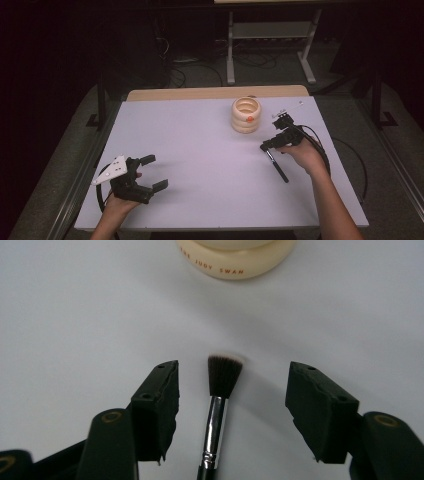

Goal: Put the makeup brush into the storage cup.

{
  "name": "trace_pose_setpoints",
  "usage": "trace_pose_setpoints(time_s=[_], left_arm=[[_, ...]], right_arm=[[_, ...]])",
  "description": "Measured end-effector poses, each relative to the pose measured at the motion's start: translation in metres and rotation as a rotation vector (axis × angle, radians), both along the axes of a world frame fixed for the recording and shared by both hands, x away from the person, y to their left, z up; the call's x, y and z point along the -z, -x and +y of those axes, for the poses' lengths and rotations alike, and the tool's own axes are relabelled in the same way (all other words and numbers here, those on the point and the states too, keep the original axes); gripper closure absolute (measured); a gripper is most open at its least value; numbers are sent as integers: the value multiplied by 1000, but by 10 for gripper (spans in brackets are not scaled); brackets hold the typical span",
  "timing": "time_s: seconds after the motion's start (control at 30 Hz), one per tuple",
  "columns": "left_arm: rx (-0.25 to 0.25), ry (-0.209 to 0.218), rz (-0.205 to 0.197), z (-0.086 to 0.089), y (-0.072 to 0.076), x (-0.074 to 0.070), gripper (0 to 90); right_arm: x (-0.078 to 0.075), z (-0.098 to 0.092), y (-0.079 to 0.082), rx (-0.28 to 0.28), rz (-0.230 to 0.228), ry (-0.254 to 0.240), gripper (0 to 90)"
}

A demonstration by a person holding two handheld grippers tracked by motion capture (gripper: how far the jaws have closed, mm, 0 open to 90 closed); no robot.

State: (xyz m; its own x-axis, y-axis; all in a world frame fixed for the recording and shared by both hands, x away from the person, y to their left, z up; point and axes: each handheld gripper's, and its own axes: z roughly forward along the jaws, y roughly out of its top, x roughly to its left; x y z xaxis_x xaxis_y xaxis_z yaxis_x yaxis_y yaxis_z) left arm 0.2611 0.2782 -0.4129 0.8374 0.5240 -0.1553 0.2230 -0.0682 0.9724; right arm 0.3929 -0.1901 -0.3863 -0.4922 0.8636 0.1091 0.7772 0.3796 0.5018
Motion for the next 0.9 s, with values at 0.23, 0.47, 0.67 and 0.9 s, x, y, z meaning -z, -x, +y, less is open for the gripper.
trace_pose_setpoints(time_s=[0.23,0.47,0.67,0.9], left_arm=[[0,0,0,0,0,0,0],[1,-4,-1,0,0,0,0],[-1,0,1,0,0,0,0],[0,0,1,0,0,0,0]], right_arm=[[6,4,-2,-12,64,11,446],[14,7,-4,-21,120,44,496],[23,12,-6,-36,162,75,527],[29,14,-8,-38,182,98,574]])
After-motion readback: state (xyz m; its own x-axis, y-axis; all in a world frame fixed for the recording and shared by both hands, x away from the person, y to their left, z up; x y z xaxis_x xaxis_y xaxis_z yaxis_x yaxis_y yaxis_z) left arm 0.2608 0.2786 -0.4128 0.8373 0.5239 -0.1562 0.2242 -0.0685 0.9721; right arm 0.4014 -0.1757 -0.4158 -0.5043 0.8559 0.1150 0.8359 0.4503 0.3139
